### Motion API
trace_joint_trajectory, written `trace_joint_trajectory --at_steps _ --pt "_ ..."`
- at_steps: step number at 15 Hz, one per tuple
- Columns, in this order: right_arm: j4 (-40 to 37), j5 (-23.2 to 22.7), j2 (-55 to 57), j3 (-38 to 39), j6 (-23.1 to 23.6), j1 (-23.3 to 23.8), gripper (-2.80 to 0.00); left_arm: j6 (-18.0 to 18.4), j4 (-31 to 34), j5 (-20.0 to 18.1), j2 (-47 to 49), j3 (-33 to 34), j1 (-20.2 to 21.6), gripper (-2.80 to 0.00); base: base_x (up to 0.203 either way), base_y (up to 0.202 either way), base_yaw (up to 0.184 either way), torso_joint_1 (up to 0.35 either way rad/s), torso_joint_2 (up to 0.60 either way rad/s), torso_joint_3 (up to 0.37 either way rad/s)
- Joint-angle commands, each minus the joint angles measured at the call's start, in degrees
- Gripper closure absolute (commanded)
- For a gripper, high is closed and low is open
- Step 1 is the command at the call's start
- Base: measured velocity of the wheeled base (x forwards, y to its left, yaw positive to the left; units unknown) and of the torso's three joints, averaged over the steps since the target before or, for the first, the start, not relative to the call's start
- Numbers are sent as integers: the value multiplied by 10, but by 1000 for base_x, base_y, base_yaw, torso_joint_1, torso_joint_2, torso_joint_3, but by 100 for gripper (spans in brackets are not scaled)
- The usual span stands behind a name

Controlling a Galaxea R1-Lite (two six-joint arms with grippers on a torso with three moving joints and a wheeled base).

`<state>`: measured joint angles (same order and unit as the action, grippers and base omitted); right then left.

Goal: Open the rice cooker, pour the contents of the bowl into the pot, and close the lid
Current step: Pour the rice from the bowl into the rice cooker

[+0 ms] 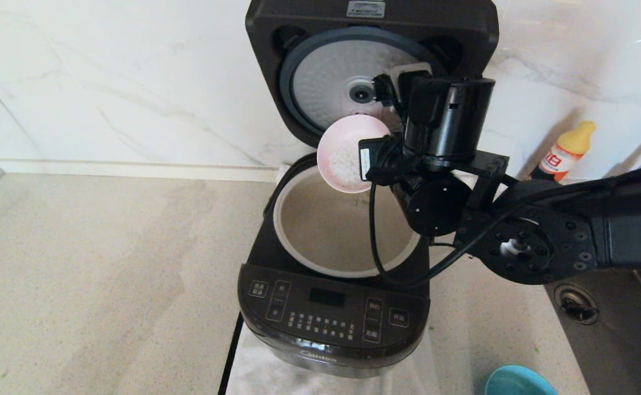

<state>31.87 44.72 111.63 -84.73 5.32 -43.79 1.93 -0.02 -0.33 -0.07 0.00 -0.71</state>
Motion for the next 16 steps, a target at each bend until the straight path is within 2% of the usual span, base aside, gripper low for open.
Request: trace_joint_trajectory --at_steps 1,5,6,8,12,16 --pt "17 7 4 1 9 0 0 0 0 0 1 1 0 0 0 0 0 0 0 0" --pt "22 10 11 -4 18 -1 0 0 0 0 1 1 0 0 0 0 0 0 0 0" --pt "43 11 16 -1 27 -1 0 0 0 0 1 1 0 0 0 0 0 0 0 0" --pt "109 13 22 12 77 -2 0 0 0 0 1 1 0 0 0 0 0 0 0 0" --pt "274 14 40 61 219 -13 0 0 0 0 1 1 0 0 0 0 0 0 0 0" --pt "296 19 39 86 263 -29 0 0 0 0 1 1 0 0 0 0 0 0 0 0"
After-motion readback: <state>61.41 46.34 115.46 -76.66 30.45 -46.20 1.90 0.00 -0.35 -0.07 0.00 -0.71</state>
